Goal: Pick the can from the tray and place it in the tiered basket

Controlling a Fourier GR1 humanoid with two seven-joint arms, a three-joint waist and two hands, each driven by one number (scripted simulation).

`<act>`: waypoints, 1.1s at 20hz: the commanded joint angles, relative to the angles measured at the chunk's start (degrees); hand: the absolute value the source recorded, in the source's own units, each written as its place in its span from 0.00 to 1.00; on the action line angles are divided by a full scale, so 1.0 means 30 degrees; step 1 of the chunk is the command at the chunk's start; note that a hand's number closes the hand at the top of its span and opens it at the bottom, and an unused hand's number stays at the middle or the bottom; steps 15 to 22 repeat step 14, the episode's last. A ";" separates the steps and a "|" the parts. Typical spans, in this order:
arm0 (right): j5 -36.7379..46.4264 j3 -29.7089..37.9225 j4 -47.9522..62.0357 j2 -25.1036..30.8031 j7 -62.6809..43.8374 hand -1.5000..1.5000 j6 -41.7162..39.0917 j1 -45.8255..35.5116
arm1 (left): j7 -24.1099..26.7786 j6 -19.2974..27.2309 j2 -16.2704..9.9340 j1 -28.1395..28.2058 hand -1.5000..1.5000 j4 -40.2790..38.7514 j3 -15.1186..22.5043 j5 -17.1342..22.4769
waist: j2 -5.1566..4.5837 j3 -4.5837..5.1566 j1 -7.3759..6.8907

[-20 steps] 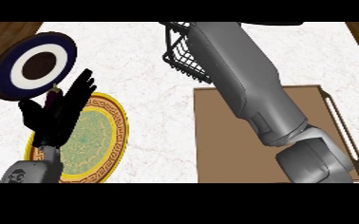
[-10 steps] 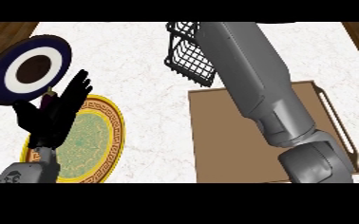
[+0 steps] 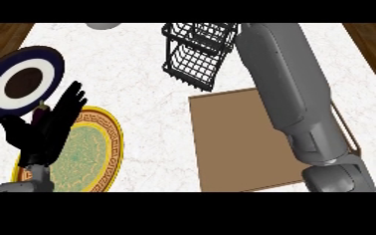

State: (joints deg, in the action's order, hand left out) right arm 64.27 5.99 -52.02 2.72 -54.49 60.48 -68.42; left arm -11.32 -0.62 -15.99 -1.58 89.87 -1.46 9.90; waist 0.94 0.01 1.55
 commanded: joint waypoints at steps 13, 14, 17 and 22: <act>0.1039 -0.0939 -1.9584 0.2325 -0.3316 0.00 -0.7913 1.1821 | 0.0639 -0.0371 -0.0173 0.1381 0.50 0.0000 -0.0577 -0.0082 | 0.0069 0.0001 0.0712; 0.0497 -0.0943 -2.0937 0.2949 -0.3311 0.00 -0.8646 1.2342 | -0.0147 -0.0170 -0.0042 0.1235 0.50 0.1081 -0.0532 0.0199 | 0.0030 -0.0012 0.0418; 0.0497 -0.0943 -2.0937 0.2949 -0.3311 0.00 -0.8646 1.2342 | -0.0147 -0.0170 -0.0042 0.1235 0.50 0.1081 -0.0532 0.0199 | 0.0030 -0.0012 0.0418; 0.0497 -0.0943 -2.0937 0.2949 -0.3311 0.00 -0.8646 1.2342 | -0.0147 -0.0170 -0.0042 0.1235 0.50 0.1081 -0.0532 0.0199 | 0.0030 -0.0012 0.0418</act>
